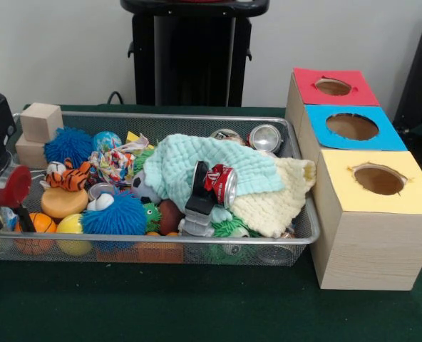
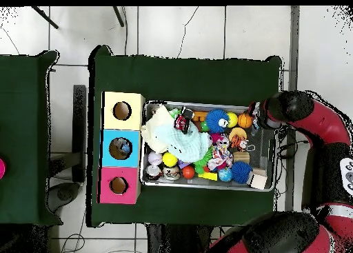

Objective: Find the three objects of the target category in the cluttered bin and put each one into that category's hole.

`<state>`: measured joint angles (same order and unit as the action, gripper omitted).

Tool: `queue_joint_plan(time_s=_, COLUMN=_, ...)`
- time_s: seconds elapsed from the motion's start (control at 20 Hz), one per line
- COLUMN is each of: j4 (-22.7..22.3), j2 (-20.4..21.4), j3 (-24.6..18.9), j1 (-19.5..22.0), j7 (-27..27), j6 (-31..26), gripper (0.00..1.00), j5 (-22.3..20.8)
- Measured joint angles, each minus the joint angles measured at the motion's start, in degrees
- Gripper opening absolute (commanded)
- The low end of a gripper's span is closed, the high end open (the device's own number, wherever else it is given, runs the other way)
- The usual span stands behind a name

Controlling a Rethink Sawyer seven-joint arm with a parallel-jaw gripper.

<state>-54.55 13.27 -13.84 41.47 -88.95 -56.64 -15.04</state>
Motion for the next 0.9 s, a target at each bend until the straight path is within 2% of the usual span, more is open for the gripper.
queue_joint_plan(time_s=0.35, j4=-0.02, j2=0.08, j3=0.00, j1=0.01, j7=0.00, j6=-0.01, gripper=1.00, j5=0.00)
queue_joint_plan(time_s=0.4, j4=-0.02, j2=0.08, j3=0.00, j1=0.01, j7=0.00, j6=0.00, gripper=0.00, j5=-0.02)
queue_joint_plan(time_s=0.9, j4=1.26, j2=-0.63, j3=-0.16, j1=0.06, j7=0.00, j6=-0.32, gripper=0.00, j5=-0.26)
